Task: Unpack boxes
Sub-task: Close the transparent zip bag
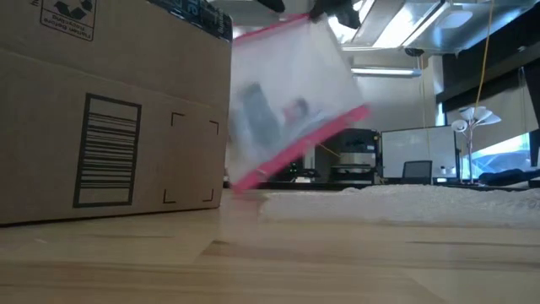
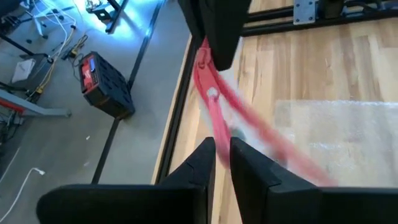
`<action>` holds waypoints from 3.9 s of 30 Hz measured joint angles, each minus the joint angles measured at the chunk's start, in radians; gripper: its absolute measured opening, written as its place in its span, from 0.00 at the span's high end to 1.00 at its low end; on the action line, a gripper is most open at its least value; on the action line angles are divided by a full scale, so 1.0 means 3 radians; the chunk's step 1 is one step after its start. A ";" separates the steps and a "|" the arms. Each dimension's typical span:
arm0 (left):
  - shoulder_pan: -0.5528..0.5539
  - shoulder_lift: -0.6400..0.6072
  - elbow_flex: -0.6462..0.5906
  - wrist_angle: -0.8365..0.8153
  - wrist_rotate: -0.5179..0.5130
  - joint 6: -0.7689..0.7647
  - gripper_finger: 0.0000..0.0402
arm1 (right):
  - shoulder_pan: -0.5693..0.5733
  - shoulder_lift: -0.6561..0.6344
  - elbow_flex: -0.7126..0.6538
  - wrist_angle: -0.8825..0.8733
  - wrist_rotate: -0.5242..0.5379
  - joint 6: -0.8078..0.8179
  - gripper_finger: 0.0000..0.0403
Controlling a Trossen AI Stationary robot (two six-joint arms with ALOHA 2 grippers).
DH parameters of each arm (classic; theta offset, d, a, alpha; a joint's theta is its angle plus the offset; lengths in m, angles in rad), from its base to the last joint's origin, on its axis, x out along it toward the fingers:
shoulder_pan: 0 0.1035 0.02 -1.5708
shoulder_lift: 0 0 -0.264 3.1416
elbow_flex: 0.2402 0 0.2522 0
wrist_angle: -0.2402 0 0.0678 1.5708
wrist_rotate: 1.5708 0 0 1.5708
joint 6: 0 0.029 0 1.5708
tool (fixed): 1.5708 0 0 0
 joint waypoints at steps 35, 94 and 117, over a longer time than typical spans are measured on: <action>0.0202 0.0342 -0.0012 -0.0611 0.0659 -0.0522 0.90 | 0.0009 -0.0001 0.0003 0.0021 -0.0011 0.0020 0.97; 0.0285 0.0154 -0.0012 -0.0857 0.0798 -0.0005 1.00 | -0.0127 -0.0101 0.0007 -0.0770 -0.0045 -0.0355 0.97; 0.0611 -0.0087 -0.0397 -0.1945 0.0511 0.0267 1.00 | -0.0127 -0.0336 0.0006 -0.1175 0.0110 -0.0283 0.97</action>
